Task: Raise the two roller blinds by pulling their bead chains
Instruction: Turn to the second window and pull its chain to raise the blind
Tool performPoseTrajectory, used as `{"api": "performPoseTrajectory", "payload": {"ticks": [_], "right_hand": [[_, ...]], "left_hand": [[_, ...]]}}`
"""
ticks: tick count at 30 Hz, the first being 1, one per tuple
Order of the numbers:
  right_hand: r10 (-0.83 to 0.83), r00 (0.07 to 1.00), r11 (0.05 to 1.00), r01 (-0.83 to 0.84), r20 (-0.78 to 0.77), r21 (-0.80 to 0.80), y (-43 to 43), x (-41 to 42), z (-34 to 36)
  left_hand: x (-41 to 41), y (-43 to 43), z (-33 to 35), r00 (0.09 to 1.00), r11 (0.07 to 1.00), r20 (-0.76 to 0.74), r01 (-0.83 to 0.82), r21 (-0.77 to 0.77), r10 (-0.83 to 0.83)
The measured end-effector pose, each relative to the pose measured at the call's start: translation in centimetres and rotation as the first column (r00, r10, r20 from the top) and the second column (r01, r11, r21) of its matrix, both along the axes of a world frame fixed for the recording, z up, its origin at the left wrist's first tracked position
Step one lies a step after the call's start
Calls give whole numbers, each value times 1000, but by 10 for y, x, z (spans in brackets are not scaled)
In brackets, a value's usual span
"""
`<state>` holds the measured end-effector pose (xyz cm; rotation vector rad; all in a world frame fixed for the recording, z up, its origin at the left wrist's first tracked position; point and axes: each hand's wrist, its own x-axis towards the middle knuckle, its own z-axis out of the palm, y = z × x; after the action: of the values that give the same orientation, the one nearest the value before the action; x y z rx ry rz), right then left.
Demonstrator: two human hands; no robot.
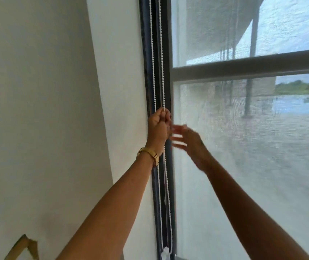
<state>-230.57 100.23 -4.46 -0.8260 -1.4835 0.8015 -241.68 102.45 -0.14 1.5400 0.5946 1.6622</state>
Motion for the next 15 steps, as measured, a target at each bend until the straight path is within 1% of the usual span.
{"api": "performPoseTrajectory", "payload": {"ticks": [4,7,9,11,13,15], "right_hand": [[-62,998,986,65,-23,156,14,-19,84],[-9,1000,979,7,9,204,17,-32,129],[27,999,981,-22,-26,192,18,-38,154],[22,995,988,-7,-94,153,20,-43,172],[19,990,995,-4,-142,101,21,-48,178],[5,986,994,13,-165,110,20,-53,170]], "left_hand": [[-2,5,-29,998,998,-53,-37,-47,35],[-5,6,-59,995,994,-90,-42,-105,33],[-7,5,-81,993,989,-114,-37,-147,20],[-10,4,-102,992,983,-125,-35,-180,12],[-13,2,-119,991,980,-132,-44,-193,19],[-14,1,-132,986,983,-160,-71,-168,43]]}}
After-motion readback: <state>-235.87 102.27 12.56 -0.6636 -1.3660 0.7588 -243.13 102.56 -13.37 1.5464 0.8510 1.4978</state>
